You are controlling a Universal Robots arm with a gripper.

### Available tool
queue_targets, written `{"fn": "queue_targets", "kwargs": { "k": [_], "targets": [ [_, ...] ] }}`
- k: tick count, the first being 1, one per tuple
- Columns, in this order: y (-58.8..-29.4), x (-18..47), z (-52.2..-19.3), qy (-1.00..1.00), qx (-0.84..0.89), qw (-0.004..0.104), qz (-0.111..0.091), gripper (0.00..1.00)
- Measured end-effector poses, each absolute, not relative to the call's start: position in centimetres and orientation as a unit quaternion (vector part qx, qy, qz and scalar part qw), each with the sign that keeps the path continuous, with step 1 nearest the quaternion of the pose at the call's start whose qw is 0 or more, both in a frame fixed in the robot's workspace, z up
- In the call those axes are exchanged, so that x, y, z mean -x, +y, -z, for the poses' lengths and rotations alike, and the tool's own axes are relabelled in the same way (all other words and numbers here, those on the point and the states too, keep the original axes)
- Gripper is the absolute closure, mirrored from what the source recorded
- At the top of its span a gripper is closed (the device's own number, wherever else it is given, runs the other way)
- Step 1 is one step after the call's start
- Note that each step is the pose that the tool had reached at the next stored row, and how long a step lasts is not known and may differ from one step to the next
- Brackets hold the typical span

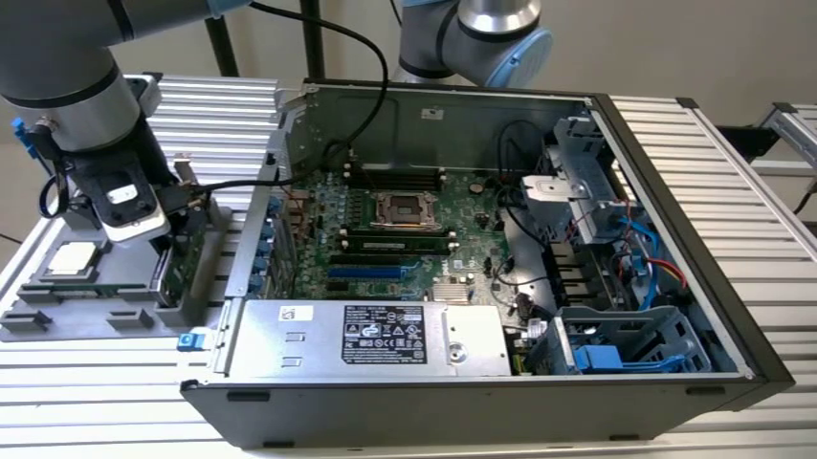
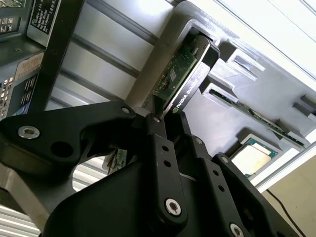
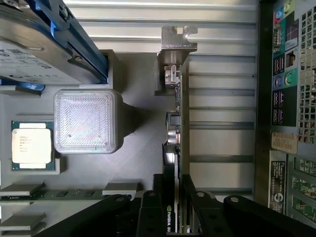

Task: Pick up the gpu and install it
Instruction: 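Pick up the gpu and move the gpu toward the slot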

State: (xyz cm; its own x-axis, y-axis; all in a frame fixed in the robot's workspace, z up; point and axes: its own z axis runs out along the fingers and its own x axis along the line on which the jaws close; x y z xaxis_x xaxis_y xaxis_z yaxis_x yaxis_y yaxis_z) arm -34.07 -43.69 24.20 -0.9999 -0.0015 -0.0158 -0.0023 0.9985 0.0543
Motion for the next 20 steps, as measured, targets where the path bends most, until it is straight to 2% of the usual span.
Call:
{"fn": "queue_targets", "kwargs": {
  "k": [20],
  "targets": [
    [-43.7, 34.1, -25.6, 1.0, 0.002, 0.008, -0.027, 1.0]
  ]
}}
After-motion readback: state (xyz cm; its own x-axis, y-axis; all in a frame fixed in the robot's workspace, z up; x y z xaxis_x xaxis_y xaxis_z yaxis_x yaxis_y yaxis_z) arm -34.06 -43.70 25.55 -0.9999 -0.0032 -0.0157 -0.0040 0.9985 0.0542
